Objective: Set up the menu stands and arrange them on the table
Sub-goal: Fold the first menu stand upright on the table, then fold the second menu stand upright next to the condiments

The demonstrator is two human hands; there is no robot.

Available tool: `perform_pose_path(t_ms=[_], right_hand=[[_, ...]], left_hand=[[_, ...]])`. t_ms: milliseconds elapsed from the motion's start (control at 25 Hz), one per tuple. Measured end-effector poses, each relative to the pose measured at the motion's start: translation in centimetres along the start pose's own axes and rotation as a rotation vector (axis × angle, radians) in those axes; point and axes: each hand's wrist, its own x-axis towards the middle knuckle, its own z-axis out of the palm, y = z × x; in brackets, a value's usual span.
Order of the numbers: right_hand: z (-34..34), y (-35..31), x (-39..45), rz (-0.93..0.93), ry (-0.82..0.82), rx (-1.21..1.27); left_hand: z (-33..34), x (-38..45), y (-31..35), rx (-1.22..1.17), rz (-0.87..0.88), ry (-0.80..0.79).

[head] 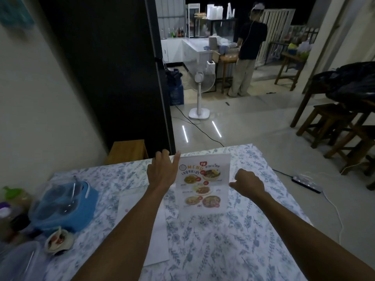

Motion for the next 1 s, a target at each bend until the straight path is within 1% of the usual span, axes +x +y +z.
perform_pose_path(t_ms=[120,360,440,560,680,800,1000], right_hand=[[1.7,-2.2,-3.4,-0.010,-0.038,-0.062],[8.3,-10.5,-9.0,-0.162,-0.114,-0.086],[10.8,-13.4,-10.0,-0.222,-0.153,-0.083],[14.2,-16.3,-11.3,-0.227,-0.199,-0.075],[18.0,-16.9,-11.5,-0.230,-0.250,-0.079],[22.0,-16.4,-11.0,-0.208,-0.304,-0.054],[25.4,-15.2,-10.2,-0.121,-0.259,0.001]], left_hand=[[-2.3,-2.2,-3.2,0.007,-0.009,-0.038],[-5.1,-8.6,-13.7,0.077,-0.103,-0.095],[-5.6,-9.9,-17.7,0.126,-0.129,-0.103],[-5.1,-11.6,-21.8,0.169,-0.175,-0.123],[-3.0,-14.0,-24.1,0.187,-0.216,-0.176],[-0.2,-16.0,-26.5,0.170,-0.302,-0.241],[4.0,-17.3,-28.3,0.050,-0.487,-0.374]])
